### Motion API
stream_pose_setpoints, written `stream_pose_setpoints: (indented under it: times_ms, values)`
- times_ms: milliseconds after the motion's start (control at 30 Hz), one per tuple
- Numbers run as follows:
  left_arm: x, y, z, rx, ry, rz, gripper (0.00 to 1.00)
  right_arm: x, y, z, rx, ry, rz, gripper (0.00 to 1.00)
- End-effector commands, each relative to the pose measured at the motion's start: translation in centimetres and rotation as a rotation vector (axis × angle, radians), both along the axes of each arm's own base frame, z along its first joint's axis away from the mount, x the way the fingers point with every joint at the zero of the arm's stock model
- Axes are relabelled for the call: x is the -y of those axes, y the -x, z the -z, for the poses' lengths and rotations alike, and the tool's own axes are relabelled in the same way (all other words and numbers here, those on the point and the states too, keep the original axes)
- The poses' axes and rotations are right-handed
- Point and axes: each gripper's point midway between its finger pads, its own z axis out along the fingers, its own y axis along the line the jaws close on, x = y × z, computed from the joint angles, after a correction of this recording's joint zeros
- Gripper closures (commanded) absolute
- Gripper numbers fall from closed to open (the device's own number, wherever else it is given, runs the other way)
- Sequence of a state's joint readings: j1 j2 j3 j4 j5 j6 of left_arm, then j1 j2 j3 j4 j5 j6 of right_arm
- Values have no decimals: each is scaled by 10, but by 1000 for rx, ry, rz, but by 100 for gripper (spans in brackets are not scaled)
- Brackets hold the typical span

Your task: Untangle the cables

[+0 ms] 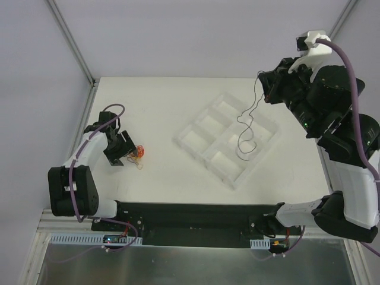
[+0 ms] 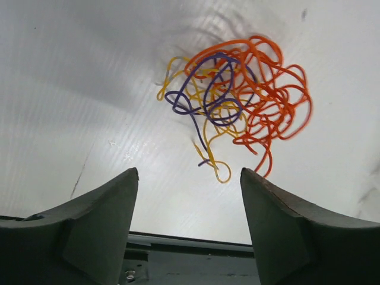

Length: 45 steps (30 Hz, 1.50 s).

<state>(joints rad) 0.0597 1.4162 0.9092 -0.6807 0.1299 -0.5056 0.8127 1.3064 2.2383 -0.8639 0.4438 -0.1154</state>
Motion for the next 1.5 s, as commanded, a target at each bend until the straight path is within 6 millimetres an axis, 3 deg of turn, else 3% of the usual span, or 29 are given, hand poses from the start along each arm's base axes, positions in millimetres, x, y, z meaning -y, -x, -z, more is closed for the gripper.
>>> stream_pose_setpoints:
  times_ms: [0,267,400,500,900,933,1100,1367,1467]
  values:
    - [5,-11,-42,126,22,13,29,30,-3,28,-64,56,143,100]
    - [20,-16,-88,280,97,27,25,25,-8,74,-154,111,136,100]
    - [30,-23,-95,274,124,62,25,18,-16,76,-177,110,139,100]
    - [34,-30,-98,280,127,82,25,13,-22,75,-171,126,131,100]
    - [45,-33,-103,287,167,111,24,22,-26,108,-230,131,170,100]
    - [53,-31,-104,286,171,142,24,22,-26,111,-235,128,169,100]
    - [55,-29,-104,286,174,150,24,20,-27,123,-259,119,162,100]
    - [56,-21,-99,280,173,160,23,19,-29,120,-256,109,157,100]
    - [56,-19,-98,277,177,158,23,19,-29,131,-272,125,159,100]
